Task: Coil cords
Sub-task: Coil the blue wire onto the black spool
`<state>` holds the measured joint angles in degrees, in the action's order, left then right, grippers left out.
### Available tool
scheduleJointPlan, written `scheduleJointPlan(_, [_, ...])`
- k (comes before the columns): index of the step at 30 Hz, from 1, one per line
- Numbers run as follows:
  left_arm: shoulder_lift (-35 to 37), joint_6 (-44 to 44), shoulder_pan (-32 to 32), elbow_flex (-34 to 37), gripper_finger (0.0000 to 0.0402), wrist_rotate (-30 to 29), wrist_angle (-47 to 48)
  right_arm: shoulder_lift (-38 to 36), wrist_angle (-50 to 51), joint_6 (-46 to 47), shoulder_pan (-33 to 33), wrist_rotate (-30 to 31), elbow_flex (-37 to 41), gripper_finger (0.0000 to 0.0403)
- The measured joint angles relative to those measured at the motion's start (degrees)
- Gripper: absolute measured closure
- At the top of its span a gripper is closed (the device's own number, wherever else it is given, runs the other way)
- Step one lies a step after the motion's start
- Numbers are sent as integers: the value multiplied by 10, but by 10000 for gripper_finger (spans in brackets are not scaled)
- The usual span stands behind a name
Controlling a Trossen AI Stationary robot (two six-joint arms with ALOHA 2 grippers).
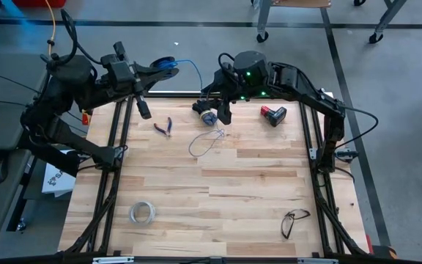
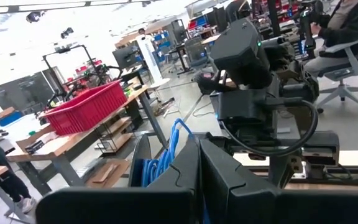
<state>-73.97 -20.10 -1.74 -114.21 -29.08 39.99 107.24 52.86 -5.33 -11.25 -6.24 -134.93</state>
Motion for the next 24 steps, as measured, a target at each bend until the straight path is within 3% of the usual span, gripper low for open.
scheduleJointPlan(9, [0,12,0,0,401,0,-9,0,-4,-3,0,0,0,244])
scheduleJointPlan(18, [0,11,0,0,401,-1,-9,0,-26,-78,0,3,0,246])
scheduleJointPlan(24, [0,14,0,0,401,-1,-9,0,-26,-69,1,73,0,251])
